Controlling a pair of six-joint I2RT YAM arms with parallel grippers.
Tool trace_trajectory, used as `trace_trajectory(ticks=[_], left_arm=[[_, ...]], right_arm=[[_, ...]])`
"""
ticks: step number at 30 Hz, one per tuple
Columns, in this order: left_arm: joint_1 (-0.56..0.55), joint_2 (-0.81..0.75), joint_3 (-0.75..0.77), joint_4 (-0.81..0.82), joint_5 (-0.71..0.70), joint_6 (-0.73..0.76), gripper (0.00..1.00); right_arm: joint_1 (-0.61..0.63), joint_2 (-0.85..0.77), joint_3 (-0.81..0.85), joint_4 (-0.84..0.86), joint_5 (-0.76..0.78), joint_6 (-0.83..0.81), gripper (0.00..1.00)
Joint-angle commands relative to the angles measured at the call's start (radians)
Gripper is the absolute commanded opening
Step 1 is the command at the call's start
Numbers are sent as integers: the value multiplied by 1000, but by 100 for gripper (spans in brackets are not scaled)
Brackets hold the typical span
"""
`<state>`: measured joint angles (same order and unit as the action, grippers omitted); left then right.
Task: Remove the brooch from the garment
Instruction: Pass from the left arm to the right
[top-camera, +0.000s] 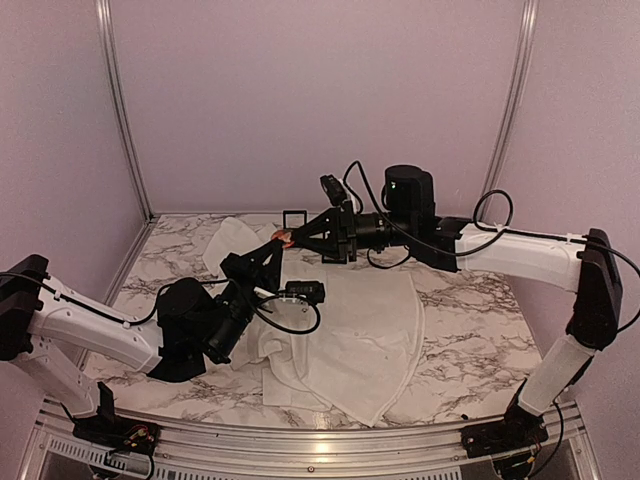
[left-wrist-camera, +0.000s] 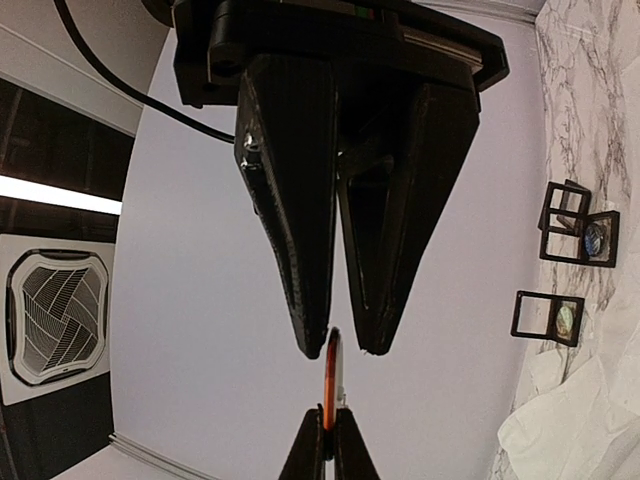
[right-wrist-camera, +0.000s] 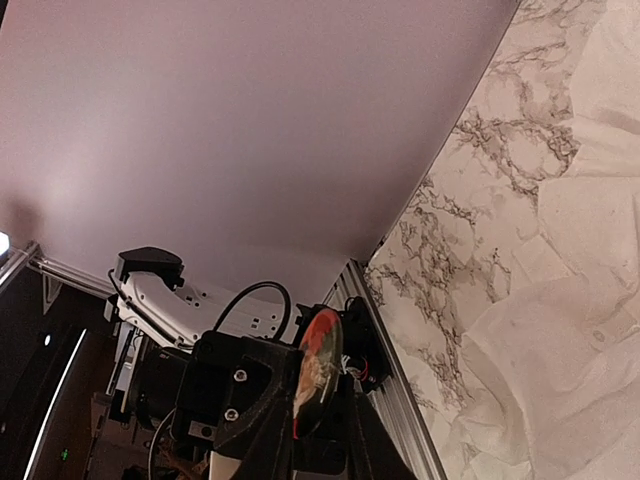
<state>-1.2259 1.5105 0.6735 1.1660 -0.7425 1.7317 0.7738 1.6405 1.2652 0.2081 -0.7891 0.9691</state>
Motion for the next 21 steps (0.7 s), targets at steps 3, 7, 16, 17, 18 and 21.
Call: trace_trajectory(ticks=[3, 7, 16, 17, 18, 21], left_arm=[[-6, -16, -10, -21, 1, -16, 0], [-6, -14, -11, -32, 4, -19, 0], [-6, -15, -10, -35, 6, -21, 0], [-6, -16, -11, -35, 6, -20, 1], [-6, -17, -13, -34, 6, -20, 2], [-6, -23, -13, -33, 9, -24, 9]], right_arm=[[-7, -7, -4, 40, -40, 26, 18], [-7, -10, -19, 61, -37, 40, 14], [-7, 7, -24, 93, -60, 67, 10], [-8, 9, -24, 95, -58, 69, 9], [-7, 9, -24, 96, -57, 70, 8], [-7, 11, -26, 99, -55, 72, 1]])
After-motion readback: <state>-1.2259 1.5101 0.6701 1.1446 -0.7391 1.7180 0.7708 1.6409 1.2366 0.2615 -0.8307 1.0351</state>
